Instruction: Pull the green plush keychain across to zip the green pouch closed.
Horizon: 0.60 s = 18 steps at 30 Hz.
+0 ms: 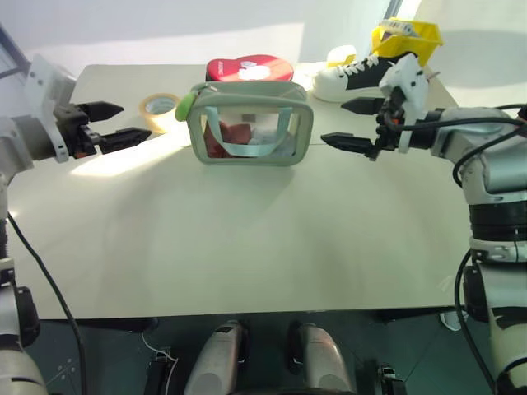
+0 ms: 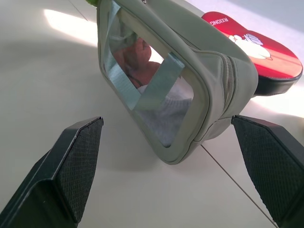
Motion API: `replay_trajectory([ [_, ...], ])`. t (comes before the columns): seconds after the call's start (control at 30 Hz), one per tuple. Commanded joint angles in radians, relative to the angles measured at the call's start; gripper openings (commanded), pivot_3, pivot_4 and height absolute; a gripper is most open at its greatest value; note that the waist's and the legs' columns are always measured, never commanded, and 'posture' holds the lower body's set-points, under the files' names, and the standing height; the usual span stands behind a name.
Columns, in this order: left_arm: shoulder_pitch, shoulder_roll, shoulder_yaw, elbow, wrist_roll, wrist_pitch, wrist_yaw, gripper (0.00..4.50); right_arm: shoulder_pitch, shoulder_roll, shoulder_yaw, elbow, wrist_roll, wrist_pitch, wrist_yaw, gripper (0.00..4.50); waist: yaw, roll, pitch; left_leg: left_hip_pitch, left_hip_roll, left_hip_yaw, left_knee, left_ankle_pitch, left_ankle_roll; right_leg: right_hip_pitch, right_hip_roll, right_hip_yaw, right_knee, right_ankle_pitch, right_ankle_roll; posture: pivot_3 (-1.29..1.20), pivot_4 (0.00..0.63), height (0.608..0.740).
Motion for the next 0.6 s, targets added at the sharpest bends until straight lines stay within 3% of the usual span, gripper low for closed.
replay_trajectory([
  [0.03, -0.042, 0.011, 0.037, 0.000, -0.009, -0.005, 0.006, 4.45, -0.036, 0.005, -0.023, -0.007, -0.002, -0.020, -0.014, 4.50, 0.000, 0.000, 0.000, 0.000, 0.000, 0.000, 0.000, 0.000, 0.000, 0.000, 0.000, 0.000, 0.000, 0.000, 0.000, 0.00, 0.150, 0.740],
  [0.43, -0.038, 0.012, 0.047, -0.047, -0.041, 0.024, -0.009, 4.45, -0.059, 0.013, -0.007, 0.002, -0.013, -0.033, -0.005, 4.50, 0.000, 0.000, 0.000, 0.001, 0.000, 0.000, 0.001, 0.001, 0.001, 0.001, 0.000, 0.000, 0.001, 0.000, 0.000, 0.00, 0.150, 0.740],
  [0.6, -0.052, 0.001, 0.039, -0.102, -0.070, 0.055, -0.004, 4.45, -0.133, 0.072, 0.032, 0.078, -0.061, -0.083, -0.036, 4.50, -0.005, 0.000, 0.000, 0.001, 0.000, 0.000, 0.002, 0.001, 0.001, 0.001, 0.000, 0.000, 0.002, 0.000, 0.000, 0.00, 0.150, 0.740],
])
